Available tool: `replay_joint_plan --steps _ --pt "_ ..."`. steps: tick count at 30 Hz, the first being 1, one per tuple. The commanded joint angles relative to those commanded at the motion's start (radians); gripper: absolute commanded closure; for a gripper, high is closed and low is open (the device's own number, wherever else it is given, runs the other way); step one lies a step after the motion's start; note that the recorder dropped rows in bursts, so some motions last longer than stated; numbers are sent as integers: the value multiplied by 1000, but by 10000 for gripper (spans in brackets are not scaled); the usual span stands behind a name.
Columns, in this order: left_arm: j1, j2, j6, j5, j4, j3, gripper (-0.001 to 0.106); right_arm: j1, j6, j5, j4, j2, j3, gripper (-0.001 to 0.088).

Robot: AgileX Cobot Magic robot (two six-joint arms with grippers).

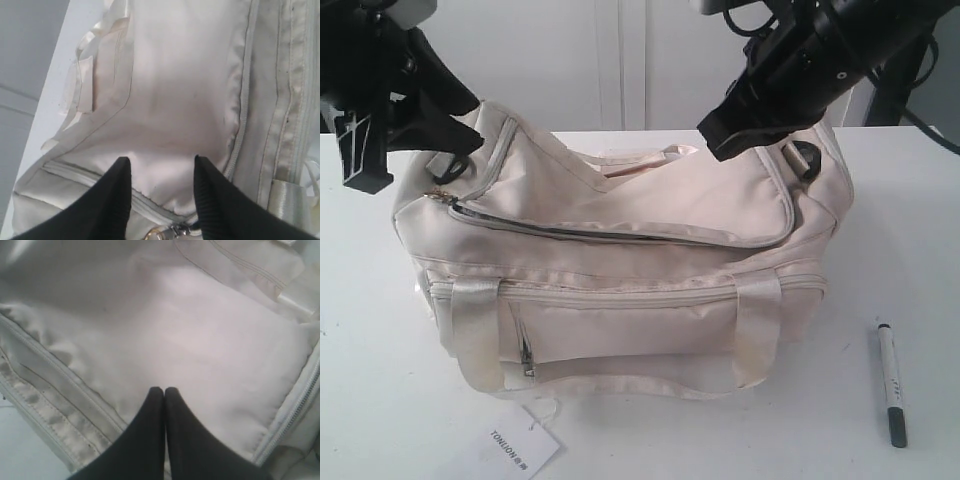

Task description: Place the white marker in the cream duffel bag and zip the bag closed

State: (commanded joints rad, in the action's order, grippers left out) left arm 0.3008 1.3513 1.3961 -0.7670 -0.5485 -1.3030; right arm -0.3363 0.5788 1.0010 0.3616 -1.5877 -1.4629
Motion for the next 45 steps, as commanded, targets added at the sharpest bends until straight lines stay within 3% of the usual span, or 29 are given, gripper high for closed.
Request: replay_joint_plan --steps 9,15,25,31,42,45 --pt "2 67 110 -84 0 0 598 0 -8 2 0 0 0 868" --pt "2 110 206 -121 -67 0 598 0 -8 2 0 0 0 868" --pt "9 168 260 -154 -100 0 598 0 -36 0 0 0 0 868" --pt "50 209 260 -121 -78 0 598 0 -36 -2 0 0 0 868" --pt "51 245 254 2 -68 0 598 0 -36 -8 0 0 0 868" --pt "51 245 252 35 9 0 632 0 -36 -8 0 0 0 868"
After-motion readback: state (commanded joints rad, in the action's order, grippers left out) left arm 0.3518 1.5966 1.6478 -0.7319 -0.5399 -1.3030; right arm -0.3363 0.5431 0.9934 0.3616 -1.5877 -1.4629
